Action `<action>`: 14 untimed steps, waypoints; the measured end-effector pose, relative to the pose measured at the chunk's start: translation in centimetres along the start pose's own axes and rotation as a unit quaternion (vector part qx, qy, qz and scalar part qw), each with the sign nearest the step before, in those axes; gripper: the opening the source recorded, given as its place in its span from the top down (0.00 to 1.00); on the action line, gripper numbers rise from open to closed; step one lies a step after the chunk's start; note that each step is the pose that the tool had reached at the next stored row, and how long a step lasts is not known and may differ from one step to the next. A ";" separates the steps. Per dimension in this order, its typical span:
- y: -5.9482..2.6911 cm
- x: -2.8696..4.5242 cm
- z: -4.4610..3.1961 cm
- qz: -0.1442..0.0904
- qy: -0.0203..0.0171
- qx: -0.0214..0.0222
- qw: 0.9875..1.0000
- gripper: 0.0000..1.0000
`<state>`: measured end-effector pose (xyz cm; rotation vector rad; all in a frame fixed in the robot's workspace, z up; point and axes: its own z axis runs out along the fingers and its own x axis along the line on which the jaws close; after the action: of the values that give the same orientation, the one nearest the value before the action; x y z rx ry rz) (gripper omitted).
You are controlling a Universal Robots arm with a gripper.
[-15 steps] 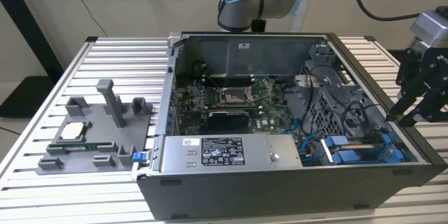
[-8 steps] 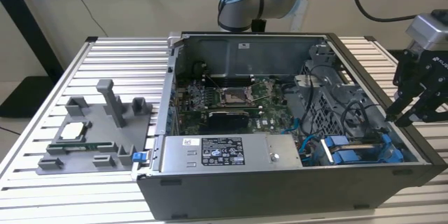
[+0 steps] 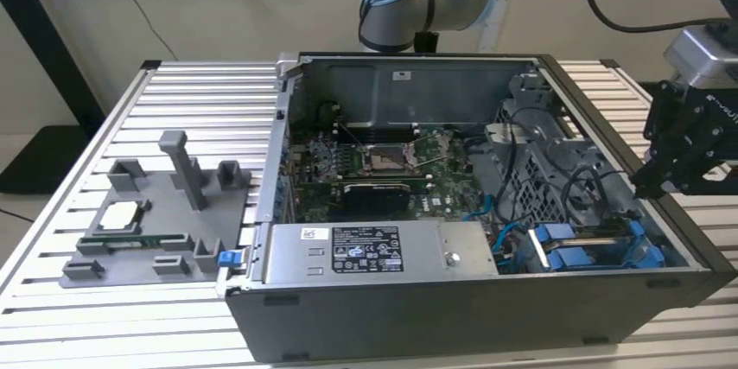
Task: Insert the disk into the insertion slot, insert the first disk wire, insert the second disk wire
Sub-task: 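Insert the first disk wire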
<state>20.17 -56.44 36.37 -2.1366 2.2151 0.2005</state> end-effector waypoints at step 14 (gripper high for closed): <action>0.13 0.35 -0.32 0.009 -0.024 -0.004 1.000 1.00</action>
<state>20.04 -56.82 36.65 -2.0949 2.2110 0.2581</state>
